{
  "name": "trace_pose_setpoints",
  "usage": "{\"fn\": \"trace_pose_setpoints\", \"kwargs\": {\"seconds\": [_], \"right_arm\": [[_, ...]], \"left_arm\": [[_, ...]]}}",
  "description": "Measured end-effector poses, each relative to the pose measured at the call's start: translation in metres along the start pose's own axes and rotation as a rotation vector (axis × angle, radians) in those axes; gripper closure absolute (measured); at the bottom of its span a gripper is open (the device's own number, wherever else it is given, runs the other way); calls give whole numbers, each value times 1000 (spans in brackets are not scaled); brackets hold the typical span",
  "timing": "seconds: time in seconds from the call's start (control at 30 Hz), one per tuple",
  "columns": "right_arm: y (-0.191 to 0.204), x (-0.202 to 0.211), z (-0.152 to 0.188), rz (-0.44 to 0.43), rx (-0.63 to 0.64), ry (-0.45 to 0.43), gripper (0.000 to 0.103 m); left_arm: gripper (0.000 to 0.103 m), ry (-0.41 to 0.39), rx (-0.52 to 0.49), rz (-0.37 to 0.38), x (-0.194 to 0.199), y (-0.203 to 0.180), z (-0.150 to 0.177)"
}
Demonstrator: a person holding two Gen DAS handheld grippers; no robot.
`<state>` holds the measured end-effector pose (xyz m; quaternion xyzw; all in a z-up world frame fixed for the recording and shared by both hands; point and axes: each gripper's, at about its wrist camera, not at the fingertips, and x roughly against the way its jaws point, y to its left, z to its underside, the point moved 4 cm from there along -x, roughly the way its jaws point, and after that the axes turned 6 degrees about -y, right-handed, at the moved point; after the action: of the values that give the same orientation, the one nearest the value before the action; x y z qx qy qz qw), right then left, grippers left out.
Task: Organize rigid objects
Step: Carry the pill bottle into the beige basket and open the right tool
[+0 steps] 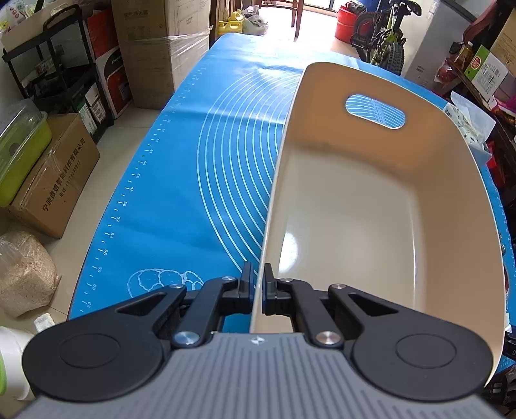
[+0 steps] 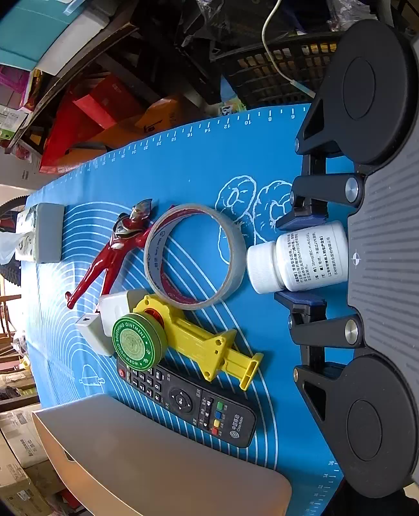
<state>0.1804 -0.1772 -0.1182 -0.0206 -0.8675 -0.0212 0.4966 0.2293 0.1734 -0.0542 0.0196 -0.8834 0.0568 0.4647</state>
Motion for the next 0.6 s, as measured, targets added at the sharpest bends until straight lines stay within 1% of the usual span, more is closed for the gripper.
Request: {"fn": "trace_pose_setpoints", "kwargs": {"seconds": [0.2,0.33,0.47,0.6], "right_arm": [[-4,5,0,13,-22,-26,57],[-5,16,-6,21,-34,-56,57],[-6,34,-21,27,-46,-118,57],[2,57,-50,15,-40,-210,57]], "left_arm": [[97,-3,20,17,0,3,1],[97,-3,24,25,0,4,1],[97,-4,28,28,0,5,1],[97,-4,27,27,0,5,2]]}}
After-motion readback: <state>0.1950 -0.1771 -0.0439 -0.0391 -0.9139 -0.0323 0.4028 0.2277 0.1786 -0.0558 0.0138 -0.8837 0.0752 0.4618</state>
